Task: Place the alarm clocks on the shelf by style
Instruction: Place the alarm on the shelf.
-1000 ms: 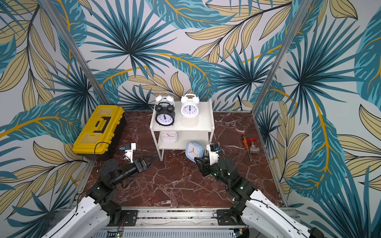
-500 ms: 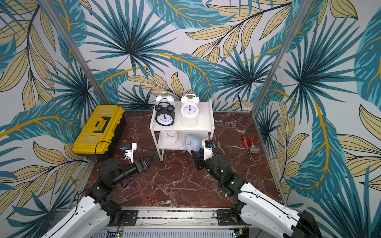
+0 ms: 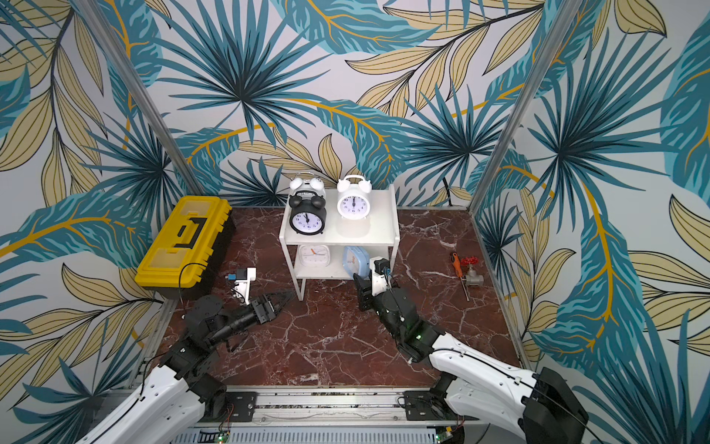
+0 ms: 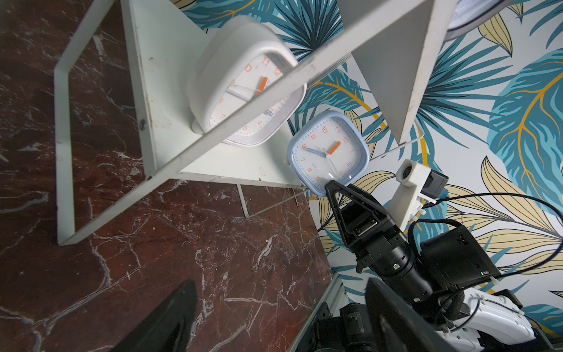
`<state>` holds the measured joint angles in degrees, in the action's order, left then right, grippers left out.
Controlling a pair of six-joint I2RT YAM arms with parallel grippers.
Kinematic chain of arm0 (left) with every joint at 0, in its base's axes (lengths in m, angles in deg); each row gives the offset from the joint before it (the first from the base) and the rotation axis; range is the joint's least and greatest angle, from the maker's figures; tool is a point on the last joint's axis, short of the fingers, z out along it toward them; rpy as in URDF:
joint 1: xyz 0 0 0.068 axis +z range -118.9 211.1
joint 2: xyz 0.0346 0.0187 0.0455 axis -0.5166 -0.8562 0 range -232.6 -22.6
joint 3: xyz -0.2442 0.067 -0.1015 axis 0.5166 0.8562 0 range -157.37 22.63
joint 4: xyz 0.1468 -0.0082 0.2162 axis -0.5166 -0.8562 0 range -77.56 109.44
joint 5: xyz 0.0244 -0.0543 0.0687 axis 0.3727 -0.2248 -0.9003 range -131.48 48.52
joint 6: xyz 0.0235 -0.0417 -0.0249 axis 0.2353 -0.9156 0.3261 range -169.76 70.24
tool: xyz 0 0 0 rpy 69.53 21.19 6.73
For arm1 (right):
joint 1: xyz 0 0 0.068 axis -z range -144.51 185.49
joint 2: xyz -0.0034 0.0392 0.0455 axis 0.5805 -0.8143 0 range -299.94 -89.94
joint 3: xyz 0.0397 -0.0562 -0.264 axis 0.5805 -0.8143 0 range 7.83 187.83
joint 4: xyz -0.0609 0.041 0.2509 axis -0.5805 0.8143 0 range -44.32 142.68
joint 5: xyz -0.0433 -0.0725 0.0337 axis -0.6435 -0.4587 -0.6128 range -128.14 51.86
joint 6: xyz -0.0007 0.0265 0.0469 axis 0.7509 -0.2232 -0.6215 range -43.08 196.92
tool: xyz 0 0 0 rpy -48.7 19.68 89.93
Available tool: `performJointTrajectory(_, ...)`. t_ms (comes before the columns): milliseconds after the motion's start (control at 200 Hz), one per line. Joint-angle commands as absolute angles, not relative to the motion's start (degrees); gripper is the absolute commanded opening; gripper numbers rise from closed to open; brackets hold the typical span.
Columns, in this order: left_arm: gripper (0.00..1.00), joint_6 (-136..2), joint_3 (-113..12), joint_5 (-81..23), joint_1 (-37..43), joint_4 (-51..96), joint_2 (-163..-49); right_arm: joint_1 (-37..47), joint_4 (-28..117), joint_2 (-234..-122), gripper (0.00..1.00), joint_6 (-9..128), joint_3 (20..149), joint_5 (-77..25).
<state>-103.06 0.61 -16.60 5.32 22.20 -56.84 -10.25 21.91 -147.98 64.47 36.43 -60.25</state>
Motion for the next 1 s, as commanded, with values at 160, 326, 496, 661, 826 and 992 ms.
performJointTrajectory(160,0.89,-101.8,-2.2,-15.9,5.8,22.4,-56.8,-12.5,15.0,-151.6,0.28,66.7,35.2,-64.6)
performJointTrajectory(326,0.89,-101.6,-2.2,-15.6,5.7,22.1,-56.8,-13.0,12.9,-153.8,0.31,67.5,34.8,-66.9)
performJointTrajectory(496,0.89,-101.6,-2.1,-15.2,5.8,21.8,-56.7,-13.0,11.3,-156.7,0.32,68.6,35.4,-69.0)
performJointTrajectory(661,0.89,-101.9,-1.6,-15.4,5.7,22.0,-56.3,-13.0,10.4,-159.2,0.34,69.3,36.1,-69.9)
performJointTrajectory(826,0.88,-101.8,-1.5,-15.4,5.8,22.0,-56.2,-13.0,10.3,-161.4,0.4,69.5,36.9,-70.8)
performJointTrajectory(992,0.88,-101.9,-0.9,-15.5,5.7,22.4,-56.4,-12.9,10.6,-163.9,0.46,69.5,38.0,-71.5)
